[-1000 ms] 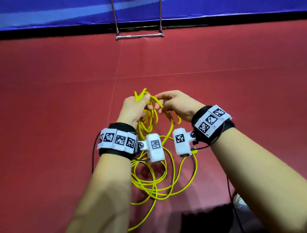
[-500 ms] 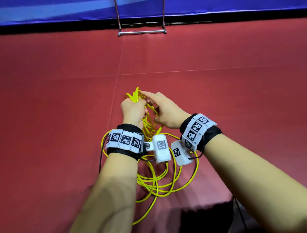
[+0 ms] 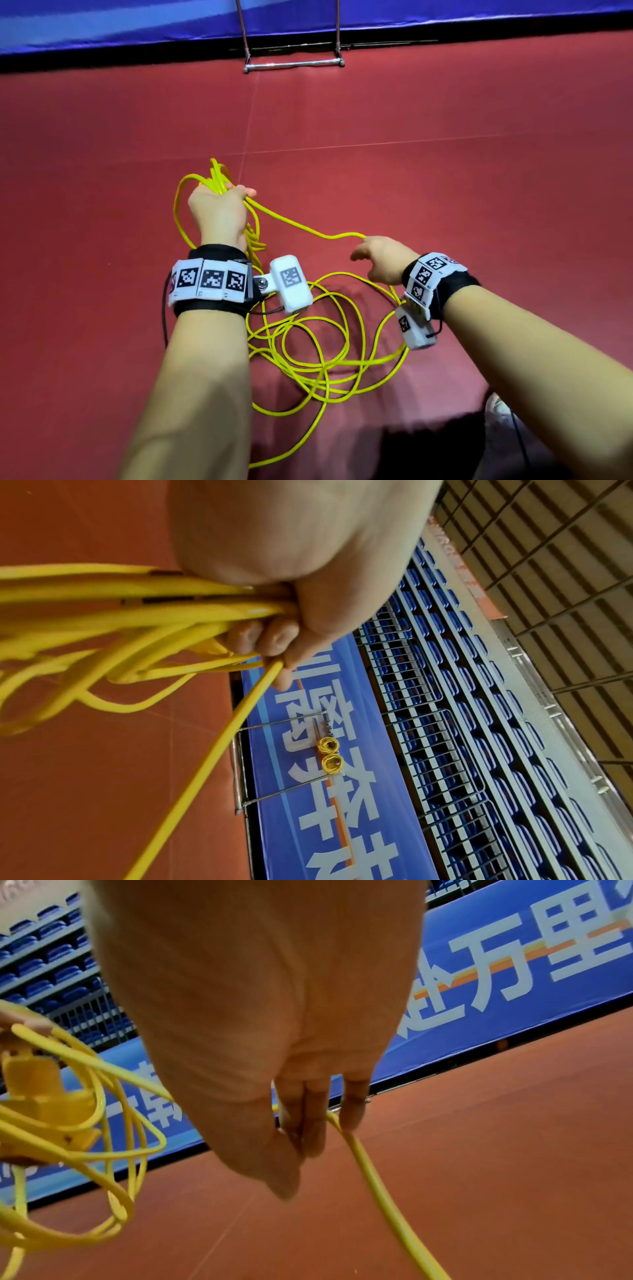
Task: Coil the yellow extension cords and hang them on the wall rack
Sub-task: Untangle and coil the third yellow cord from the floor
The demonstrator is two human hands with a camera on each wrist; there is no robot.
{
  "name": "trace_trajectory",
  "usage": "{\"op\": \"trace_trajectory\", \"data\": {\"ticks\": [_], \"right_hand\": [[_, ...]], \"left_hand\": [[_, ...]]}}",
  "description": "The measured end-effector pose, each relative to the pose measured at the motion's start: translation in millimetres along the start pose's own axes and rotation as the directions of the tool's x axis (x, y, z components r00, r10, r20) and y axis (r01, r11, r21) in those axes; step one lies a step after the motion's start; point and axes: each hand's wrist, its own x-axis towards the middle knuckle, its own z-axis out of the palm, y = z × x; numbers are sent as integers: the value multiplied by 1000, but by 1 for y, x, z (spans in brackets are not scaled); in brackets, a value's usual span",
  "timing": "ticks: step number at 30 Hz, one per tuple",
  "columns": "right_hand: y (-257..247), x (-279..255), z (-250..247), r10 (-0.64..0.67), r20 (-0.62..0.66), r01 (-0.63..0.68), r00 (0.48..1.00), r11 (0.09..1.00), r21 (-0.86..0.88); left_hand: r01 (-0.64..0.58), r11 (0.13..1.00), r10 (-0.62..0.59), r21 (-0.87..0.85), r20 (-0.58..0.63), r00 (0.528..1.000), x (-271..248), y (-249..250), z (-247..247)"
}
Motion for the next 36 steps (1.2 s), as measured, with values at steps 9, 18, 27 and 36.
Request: {"op": "trace_trajectory", "data": {"ticks": [9, 18, 27, 36], "right_hand": [[-46, 7, -1, -161, -306, 277, 938, 878, 389], [-80, 5, 18, -129, -439, 363, 889, 781, 508], [-57, 6, -9, 177, -427, 242, 887, 609, 755], [-44, 11, -44, 536, -244, 100, 808, 283, 954]], "left_hand": [[33, 999, -29, -19, 171, 985, -12, 12, 8], [144, 986, -117, -87, 258, 959, -19, 0, 21], [136, 990, -125, -22, 275, 953, -11, -5, 17], [80, 991, -110, 106, 314, 943, -10, -11, 13]]}}
